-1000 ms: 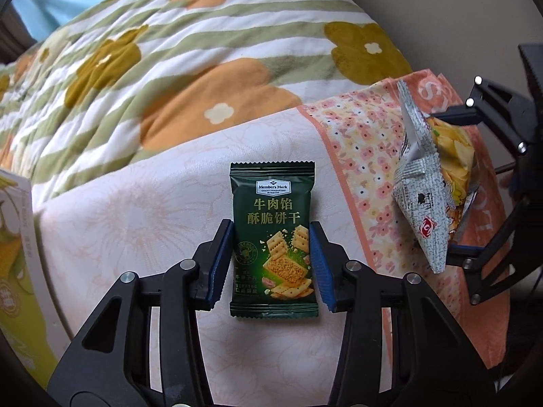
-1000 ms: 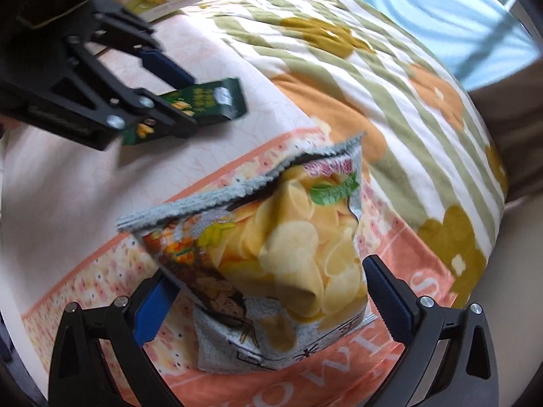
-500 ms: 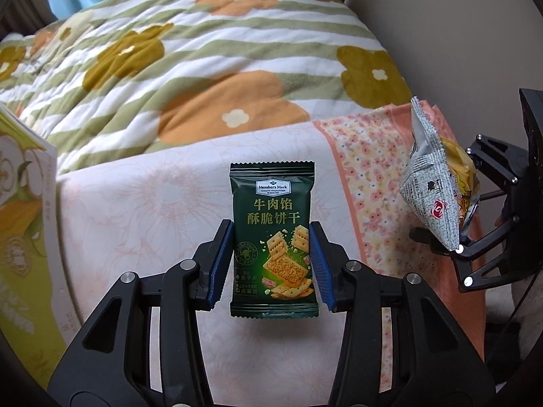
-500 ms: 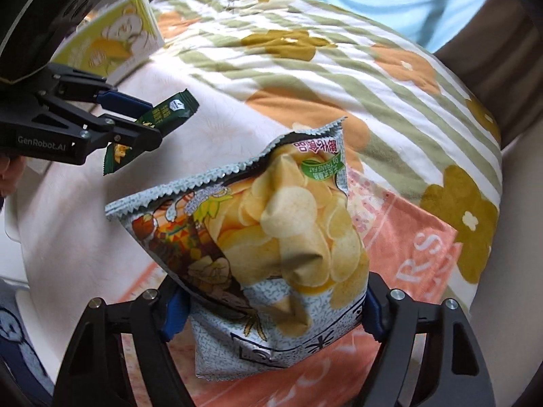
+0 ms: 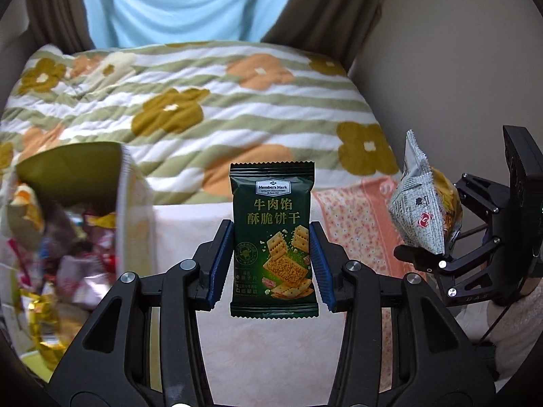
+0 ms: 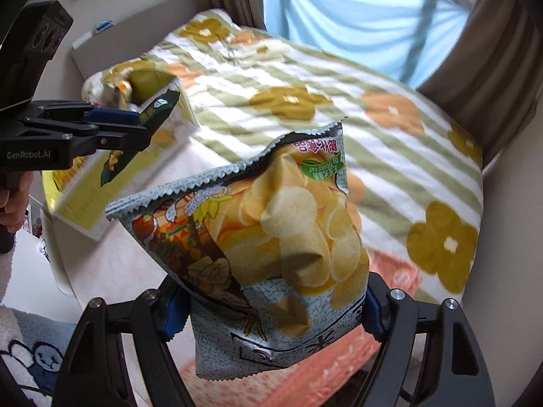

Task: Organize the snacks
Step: 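Carry the green packet and chip bag over the box and open both tools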

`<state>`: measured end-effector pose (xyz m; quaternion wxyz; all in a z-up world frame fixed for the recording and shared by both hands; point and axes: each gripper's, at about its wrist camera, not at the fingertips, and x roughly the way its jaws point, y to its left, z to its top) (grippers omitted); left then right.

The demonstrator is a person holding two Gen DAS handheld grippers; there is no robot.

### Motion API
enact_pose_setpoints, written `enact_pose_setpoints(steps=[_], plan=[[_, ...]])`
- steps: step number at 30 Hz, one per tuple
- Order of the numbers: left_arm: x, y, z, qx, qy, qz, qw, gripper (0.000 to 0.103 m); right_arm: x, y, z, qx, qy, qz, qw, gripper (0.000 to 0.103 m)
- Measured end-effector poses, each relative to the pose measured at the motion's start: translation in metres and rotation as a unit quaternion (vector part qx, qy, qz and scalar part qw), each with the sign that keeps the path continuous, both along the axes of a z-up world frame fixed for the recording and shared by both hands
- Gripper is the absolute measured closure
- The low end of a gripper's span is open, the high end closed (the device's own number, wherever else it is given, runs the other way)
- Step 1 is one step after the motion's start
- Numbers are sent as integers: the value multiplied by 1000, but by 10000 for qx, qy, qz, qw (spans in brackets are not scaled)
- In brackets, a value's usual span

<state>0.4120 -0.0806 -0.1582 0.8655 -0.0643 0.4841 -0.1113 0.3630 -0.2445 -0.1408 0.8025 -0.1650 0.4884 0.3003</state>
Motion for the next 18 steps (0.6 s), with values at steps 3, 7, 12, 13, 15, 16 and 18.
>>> enact_pose_setpoints(steps=[3,7,12,13,15,16,18], plan=[[-9,34,22,23,-153,164,9997,63,-2,27,20,219,-98,54,9997,27],[-14,84,44,7,-342,319,9989,63,-2,74,38,333,-302,113,9989,27],[-10,156,61,149,-505,351,9980,63,-5,137,54,496,-418,23,9979,27],[-9,169,62,235,-519,331,9978,63,-5,151,54,538,-419,-1,9977,27],[-3,191,60,316,-501,272,9979,63,-4,177,54,606,-393,-44,9974,27],[1,205,57,323,-449,213,9982,63,-4,194,54,644,-396,-68,9971,27],[8,226,52,345,-374,143,9986,63,-4,215,51,708,-369,-123,9967,27]])
